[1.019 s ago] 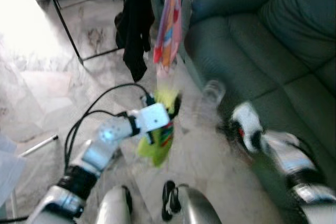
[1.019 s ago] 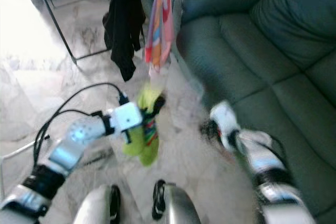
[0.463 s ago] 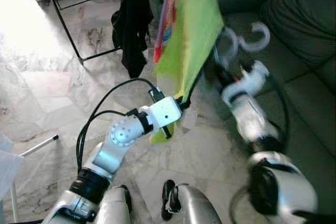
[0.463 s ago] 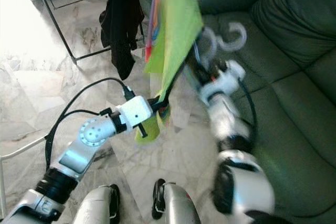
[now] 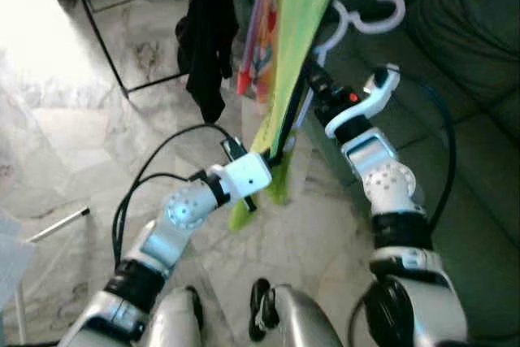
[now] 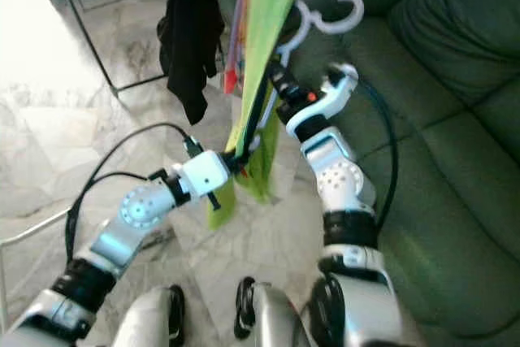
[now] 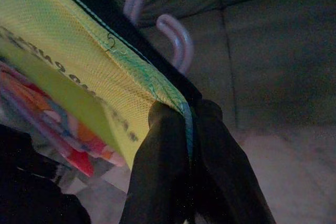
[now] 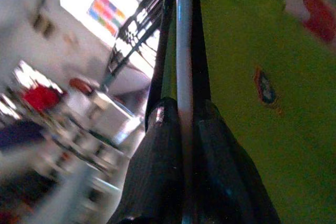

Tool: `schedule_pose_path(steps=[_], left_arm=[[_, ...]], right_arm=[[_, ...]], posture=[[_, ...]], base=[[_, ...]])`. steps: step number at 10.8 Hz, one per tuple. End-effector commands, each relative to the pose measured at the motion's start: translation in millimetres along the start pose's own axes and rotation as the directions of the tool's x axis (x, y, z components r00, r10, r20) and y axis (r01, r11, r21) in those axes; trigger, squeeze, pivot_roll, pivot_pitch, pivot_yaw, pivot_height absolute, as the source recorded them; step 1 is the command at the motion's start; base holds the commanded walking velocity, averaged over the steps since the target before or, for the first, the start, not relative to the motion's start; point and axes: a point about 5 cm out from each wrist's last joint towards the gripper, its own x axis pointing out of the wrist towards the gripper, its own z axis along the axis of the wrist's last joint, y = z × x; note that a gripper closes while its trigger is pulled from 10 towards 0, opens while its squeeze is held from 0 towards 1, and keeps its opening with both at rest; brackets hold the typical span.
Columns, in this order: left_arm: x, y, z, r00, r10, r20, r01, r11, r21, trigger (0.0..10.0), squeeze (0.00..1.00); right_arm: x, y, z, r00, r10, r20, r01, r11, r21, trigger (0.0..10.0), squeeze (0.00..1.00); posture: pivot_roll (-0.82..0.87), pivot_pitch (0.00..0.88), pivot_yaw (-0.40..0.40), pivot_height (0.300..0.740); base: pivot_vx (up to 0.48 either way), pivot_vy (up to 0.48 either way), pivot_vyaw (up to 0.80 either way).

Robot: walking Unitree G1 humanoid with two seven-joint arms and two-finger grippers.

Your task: Hang hanger

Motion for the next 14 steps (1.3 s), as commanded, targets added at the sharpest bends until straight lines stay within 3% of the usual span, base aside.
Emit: schedule_pose_path(steps=[1,2,5,6,8,9,10,11,12,13,14], left_arm=[[-1.0,-22.4,-11,0.995,-0.089,-0.047,0.088,0.996,-0.027,10.0,0.0],[-0.6,-26.4,-12,0.995,-0.095,-0.036,0.091,0.992,-0.085,10.0,1.0],[-1.8,-22.8,-16,0.997,-0.064,-0.044,0.059,0.992,-0.114,10.0,1.0],[-9.1,-20.1,-23,0.997,-0.041,-0.063,0.032,0.989,-0.141,10.0,1.0],[-25.9,-17.3,-31,0.997,-0.002,-0.073,-0.011,0.985,-0.175,10.0,1.0],[-37.2,-13.9,-33,0.997,0.036,-0.064,-0.047,0.983,-0.176,10.0,1.0],[-47.3,-9.8,-34,0.995,0.079,-0.066,-0.088,0.984,-0.152,10.0,1.0],[-55.7,-7.0,-36,0.993,0.1,-0.067,-0.108,0.984,-0.14,10.0,1.0],[-73.4,1.2,-45,0.983,0.148,-0.109,-0.156,0.985,-0.076,10.0,1.0],[-83.6,3.0,-50,0.981,0.125,-0.148,-0.123,0.992,0.022,10.0,1.0],[-103.8,7.1,-57,0.971,0.14,-0.194,-0.131,0.99,0.056,10.0,1.0]], right_arm=[[1.9,13.2,20,0.995,0.073,0.067,-0.062,0.985,-0.159,10.0,0.0],[-0.5,20.4,17,0.992,0.122,0.039,-0.106,0.954,-0.28,10.0,0.0],[-6.0,29.1,5,0.986,0.165,-0.021,-0.16,0.903,-0.4,10.0,0.0],[-12.0,27.3,-3,0.986,0.157,-0.063,-0.166,0.841,-0.514,10.0,0.0],[-29.6,17.8,-11,0.99,0.11,-0.09,-0.142,0.789,-0.598,10.0,0.0],[-44.7,6.8,-20,0.99,0.077,-0.121,-0.138,0.739,-0.66,10.0,0.0],[-56.7,-2.8,-21,0.997,0.03,-0.077,-0.077,0.675,-0.733,10.0,0.0],[-66.6,-8.2,-23,0.994,0.014,-0.106,-0.089,0.652,-0.753,10.0,0.0],[-89.2,-19.8,-29,0.98,0.004,-0.2,-0.152,0.663,-0.733,10.0,0.0],[-101.6,-26.4,-32,0.967,-0.002,-0.253,-0.187,0.67,-0.718,10.0,0.0],[-129.0,-36.6,-39,0.937,0.014,-0.349,-0.278,0.636,-0.72,10.0,0.0]], posture=[[0.06,0.172,-0.141,0.74],[0.06,0.172,-0.141,0.74],[0.07,0.17,-0.145,0.74],[0.07,0.177,-0.14,0.74],[0.07,0.186,-0.13,0.74],[0.07,0.194,-0.123,0.74],[0.07,0.202,-0.121,0.74],[0.07,0.207,-0.12,0.74],[0.08,0.216,-0.121,0.74],[0.08,0.222,-0.119,0.74],[0.08,0.229,-0.12,0.74]], base=[[0.0,0.0,0.0],[0.0,0.0,0.0],[0.0,0.0,0.0],[0.0,0.0,0.0],[0.0,0.0,0.0],[0.0,0.0,0.0],[0.0,0.0,0.0],[0.0,0.0,0.0],[0.0,0.0,0.0],[0.0,0.0,0.0],[0.0,0.0,0.0]])
